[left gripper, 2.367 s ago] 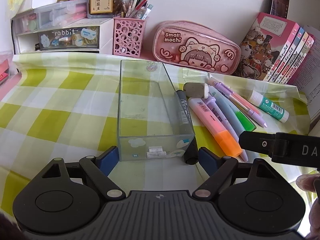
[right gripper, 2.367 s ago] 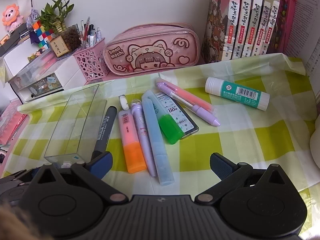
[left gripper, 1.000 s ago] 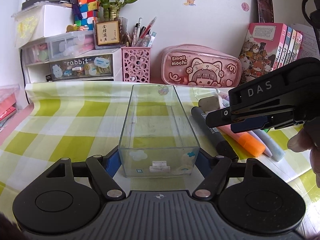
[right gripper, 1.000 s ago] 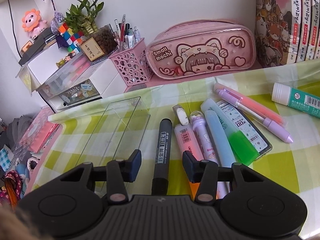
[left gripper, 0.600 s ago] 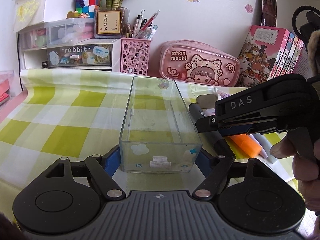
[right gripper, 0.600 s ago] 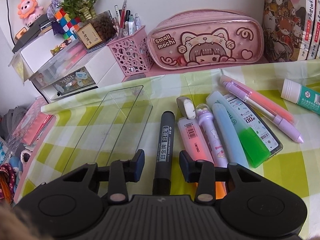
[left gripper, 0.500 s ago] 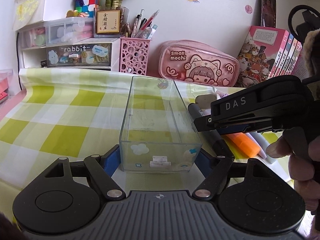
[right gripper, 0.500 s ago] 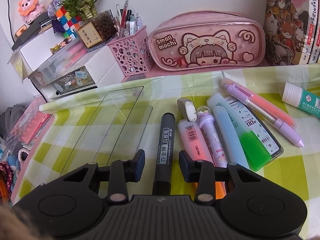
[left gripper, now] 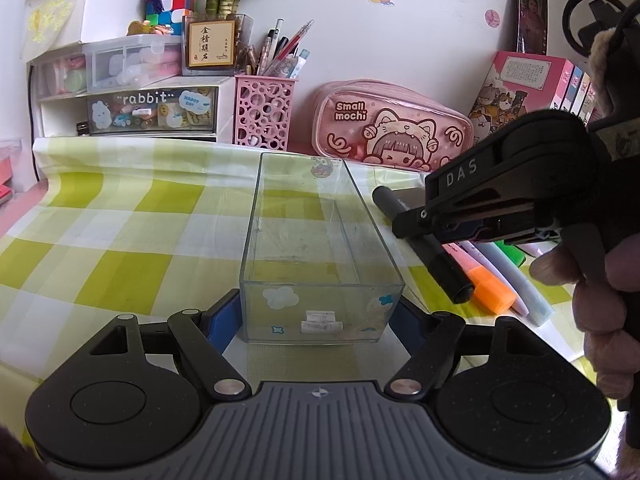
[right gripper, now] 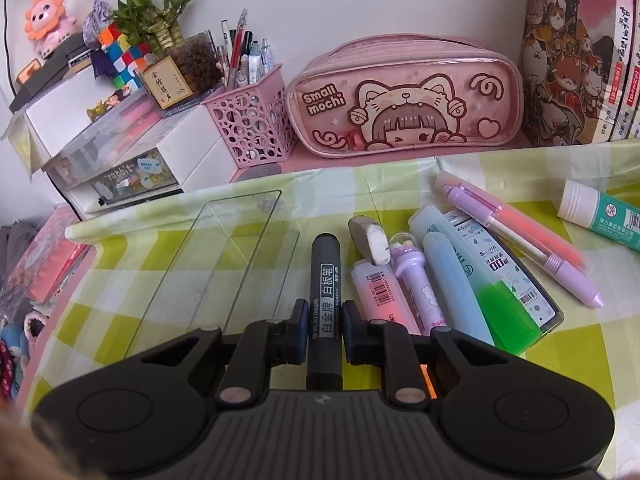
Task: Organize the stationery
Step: 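Lift the black marker with the right gripper and drop it into the clear tray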
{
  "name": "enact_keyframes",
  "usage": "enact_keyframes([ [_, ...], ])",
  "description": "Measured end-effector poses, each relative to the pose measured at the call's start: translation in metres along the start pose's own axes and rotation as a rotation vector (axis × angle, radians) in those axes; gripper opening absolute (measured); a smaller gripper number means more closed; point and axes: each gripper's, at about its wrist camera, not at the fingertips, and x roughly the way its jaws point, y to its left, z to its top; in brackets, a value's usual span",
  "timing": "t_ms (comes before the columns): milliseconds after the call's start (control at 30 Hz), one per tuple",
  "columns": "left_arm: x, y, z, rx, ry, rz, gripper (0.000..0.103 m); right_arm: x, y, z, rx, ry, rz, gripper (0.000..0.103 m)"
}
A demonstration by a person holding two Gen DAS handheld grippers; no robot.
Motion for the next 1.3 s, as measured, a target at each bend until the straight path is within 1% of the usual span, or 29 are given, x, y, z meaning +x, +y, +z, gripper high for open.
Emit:
enact_keyframes([
  [100, 0.0, 0.0, 0.0, 0.0, 0.0, 0.0, 0.076, -0.011, -0.002, 0.009, 0.049, -0.032, 0.026, 0.017],
  [267, 0.0, 0.0, 0.0, 0.001, -0.001, 0.001, 0.076, -0.021, 0.007, 0.025, 0.112, -0.048, 0.115, 0.017],
  [367, 0.0, 0.0, 0.0, 0.002, -0.001, 0.001, 0.076, -0.016, 0.014, 0.03, 0.165, -0.017, 0.189, 0.017],
  [433, 0.0, 0.0, 0.0, 0.001, -0.001, 0.0, 0.076, -0.008, 0.017, 0.031, 0.197, 0.016, 0.222, 0.017],
  [567, -0.001, 0.001, 0.001, -0.005, -0.001, -0.004, 0.076, 0.006, 0.021, 0.029, 0.241, 0.07, 0.236, 0.017],
  [833, -0.001, -0.004, 0.003, 0.053, 0.007, 0.018, 0.075, 0.025, 0.024, 0.026, 0.286, 0.142, 0.234, 0.017],
  [967, 0.001, -0.001, 0.004, 0.049, 0.008, -0.006, 0.075, 0.033, 0.026, 0.024, 0.298, 0.175, 0.25, 0.017],
  [1100, 0.002, 0.006, 0.004, 0.022, 0.0, -0.049, 0.075, 0.035, 0.027, 0.023, 0.294, 0.191, 0.301, 0.019],
  [1300, 0.004, 0.007, 0.003, 0.018, -0.004, -0.087, 0.075, 0.033, 0.021, 0.023, 0.304, 0.182, 0.33, 0.02],
])
